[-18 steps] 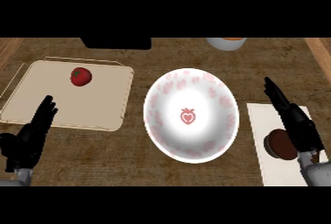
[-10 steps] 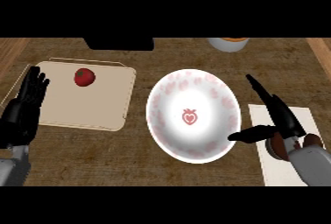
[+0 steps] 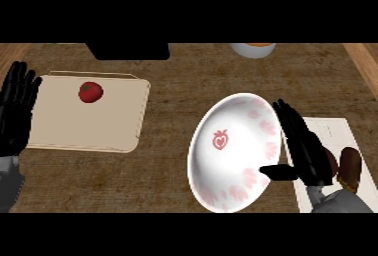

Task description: Pick the sweet potato from the placemat and place it in the bowl

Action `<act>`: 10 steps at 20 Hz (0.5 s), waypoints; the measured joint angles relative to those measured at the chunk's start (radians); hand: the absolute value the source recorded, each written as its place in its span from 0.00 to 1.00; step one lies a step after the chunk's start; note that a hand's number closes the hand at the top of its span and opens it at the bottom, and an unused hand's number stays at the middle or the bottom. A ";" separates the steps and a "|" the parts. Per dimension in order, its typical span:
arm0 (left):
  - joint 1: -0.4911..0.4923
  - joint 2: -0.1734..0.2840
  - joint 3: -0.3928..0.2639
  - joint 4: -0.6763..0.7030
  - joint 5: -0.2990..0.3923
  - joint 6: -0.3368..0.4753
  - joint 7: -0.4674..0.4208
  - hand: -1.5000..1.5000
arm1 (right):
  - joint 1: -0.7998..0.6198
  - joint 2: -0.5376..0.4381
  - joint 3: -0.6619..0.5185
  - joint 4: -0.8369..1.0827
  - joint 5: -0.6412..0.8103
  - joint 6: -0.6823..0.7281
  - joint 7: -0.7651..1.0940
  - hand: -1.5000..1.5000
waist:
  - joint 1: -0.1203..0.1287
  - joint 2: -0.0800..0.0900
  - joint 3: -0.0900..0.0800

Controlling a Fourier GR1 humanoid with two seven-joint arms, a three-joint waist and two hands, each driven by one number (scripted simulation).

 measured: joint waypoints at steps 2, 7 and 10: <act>0.005 -0.001 0.006 0.003 0.002 -0.005 -0.002 0.50 | 0.002 -0.030 0.027 -0.062 0.086 0.044 0.111 0.00 | -0.004 -0.002 -0.001; -0.012 -0.005 0.006 0.004 -0.004 -0.002 0.013 0.50 | -0.067 -0.093 0.038 -0.211 0.199 0.279 0.407 0.00 | -0.008 -0.004 -0.002; -0.018 -0.012 0.000 -0.004 -0.007 0.003 0.023 0.50 | -0.103 -0.130 0.031 -0.273 0.175 0.473 0.555 0.00 | -0.007 -0.004 -0.003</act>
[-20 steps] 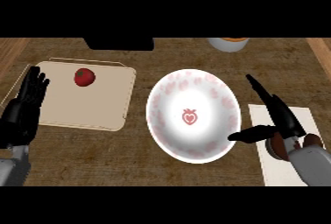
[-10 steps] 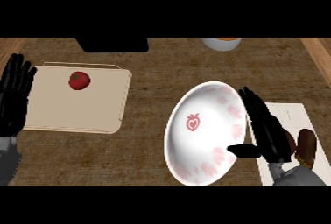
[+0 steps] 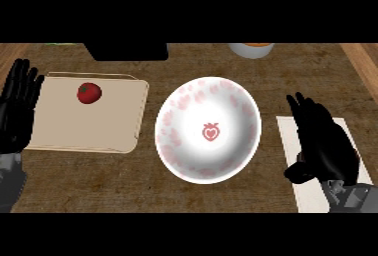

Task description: Pick the sweet potato from the placemat and place it in the bowl

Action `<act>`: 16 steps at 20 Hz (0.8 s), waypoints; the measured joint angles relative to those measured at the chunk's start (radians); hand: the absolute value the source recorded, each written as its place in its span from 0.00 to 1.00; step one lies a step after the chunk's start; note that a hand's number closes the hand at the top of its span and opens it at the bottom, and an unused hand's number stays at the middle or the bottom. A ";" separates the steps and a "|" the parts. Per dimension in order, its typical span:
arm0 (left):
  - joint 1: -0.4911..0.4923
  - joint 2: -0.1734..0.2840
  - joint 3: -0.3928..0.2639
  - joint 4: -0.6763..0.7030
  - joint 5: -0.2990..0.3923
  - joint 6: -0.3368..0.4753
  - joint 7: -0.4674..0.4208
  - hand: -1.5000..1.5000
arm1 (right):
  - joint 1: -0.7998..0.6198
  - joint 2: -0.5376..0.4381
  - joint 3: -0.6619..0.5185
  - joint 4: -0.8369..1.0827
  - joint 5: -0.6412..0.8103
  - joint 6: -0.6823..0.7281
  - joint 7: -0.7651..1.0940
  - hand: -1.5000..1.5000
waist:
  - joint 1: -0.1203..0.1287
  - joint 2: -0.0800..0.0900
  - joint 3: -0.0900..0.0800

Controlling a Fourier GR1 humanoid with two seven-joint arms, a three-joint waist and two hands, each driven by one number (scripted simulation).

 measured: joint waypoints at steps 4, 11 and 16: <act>0.010 -0.009 -0.002 -0.002 -0.008 -0.002 -0.015 0.50 | -0.038 -0.017 -0.013 -0.062 -0.095 0.239 0.149 0.00 | 0.007 0.002 0.000; 0.009 -0.006 0.007 -0.014 -0.006 -0.011 -0.004 0.50 | -0.046 -0.058 -0.057 -0.079 -0.283 0.455 0.199 0.00 | 0.012 0.005 0.001; 0.008 -0.012 0.009 -0.015 -0.011 -0.015 0.003 0.50 | -0.045 -0.077 -0.084 -0.076 -0.346 0.514 0.225 0.00 | 0.013 0.007 0.002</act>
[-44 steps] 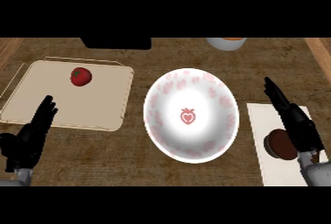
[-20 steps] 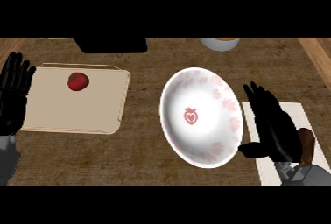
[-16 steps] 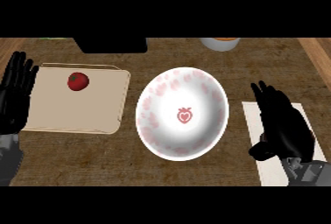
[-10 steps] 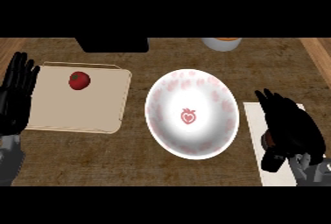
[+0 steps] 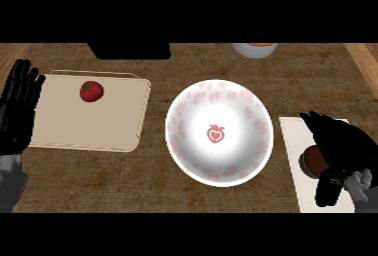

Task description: Pick the sweet potato from the placemat and place it in the bowl

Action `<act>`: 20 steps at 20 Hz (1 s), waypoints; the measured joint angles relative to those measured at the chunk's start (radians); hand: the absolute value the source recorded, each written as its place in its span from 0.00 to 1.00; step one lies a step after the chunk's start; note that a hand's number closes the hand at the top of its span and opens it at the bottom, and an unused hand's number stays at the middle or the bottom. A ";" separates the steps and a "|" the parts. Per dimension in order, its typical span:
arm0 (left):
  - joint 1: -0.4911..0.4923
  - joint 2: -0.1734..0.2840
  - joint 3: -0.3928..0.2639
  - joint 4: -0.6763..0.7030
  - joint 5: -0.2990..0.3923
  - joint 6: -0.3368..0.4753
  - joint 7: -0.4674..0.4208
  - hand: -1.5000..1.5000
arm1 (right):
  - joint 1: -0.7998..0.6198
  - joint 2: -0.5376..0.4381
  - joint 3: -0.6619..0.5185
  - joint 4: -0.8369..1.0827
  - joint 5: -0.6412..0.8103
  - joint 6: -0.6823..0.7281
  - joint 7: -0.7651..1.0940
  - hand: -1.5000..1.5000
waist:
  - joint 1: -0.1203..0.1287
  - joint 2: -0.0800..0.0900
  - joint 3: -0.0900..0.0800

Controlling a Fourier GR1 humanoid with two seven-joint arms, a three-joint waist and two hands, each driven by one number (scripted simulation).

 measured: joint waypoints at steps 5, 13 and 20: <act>-0.006 -0.002 0.016 0.012 -0.004 -0.012 -0.010 0.50 | 0.021 -0.014 -0.026 0.012 -0.027 0.040 0.007 0.00 | 0.000 0.002 0.001; -0.017 -0.025 0.021 0.006 -0.022 -0.014 0.010 0.50 | 0.083 -0.020 -0.075 0.062 0.011 0.071 -0.025 0.00 | 0.001 0.003 0.002; -0.025 -0.048 0.038 0.008 -0.049 -0.026 0.017 0.50 | 0.172 -0.026 -0.128 0.113 0.126 0.076 -0.108 0.00 | 0.001 0.003 0.003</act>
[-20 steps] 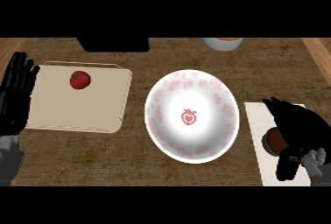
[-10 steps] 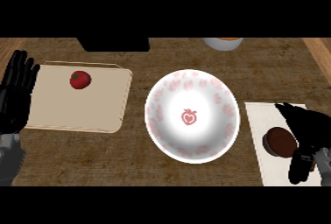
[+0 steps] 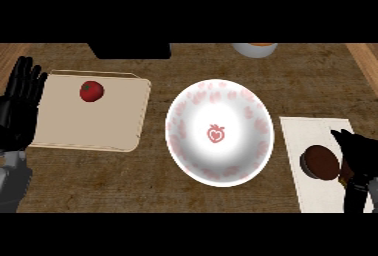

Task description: Pick the sweet potato from the placemat and place it in the bowl

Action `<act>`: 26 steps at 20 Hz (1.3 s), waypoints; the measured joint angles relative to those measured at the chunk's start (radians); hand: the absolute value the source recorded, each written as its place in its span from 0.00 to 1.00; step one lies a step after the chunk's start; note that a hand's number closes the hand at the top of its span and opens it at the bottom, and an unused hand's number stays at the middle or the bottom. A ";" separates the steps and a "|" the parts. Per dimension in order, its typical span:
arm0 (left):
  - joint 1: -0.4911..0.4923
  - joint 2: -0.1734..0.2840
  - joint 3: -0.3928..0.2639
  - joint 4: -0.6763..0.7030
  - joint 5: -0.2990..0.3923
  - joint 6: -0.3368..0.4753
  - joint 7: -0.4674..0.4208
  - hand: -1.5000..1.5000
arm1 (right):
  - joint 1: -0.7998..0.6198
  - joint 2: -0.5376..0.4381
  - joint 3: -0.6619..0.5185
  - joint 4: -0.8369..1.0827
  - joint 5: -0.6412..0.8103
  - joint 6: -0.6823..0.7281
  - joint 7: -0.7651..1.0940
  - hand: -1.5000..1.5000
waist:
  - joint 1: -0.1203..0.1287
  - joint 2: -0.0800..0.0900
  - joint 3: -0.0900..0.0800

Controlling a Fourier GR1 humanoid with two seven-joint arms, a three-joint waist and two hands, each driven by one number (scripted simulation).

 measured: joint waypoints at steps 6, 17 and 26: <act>0.012 -0.008 0.040 -0.007 -0.014 -0.039 0.006 0.50 | 0.027 0.038 -0.044 0.049 0.093 0.001 -0.089 0.00 | 0.003 0.000 0.000; -0.024 -0.048 0.081 0.012 -0.063 -0.070 0.028 0.50 | 0.056 0.104 -0.096 0.138 0.236 -0.016 -0.224 0.00 | 0.002 0.001 0.000; -0.007 -0.074 0.102 -0.035 -0.094 -0.087 0.056 0.50 | 0.076 0.150 -0.137 0.226 0.335 -0.046 -0.305 0.00 | 0.003 0.000 0.000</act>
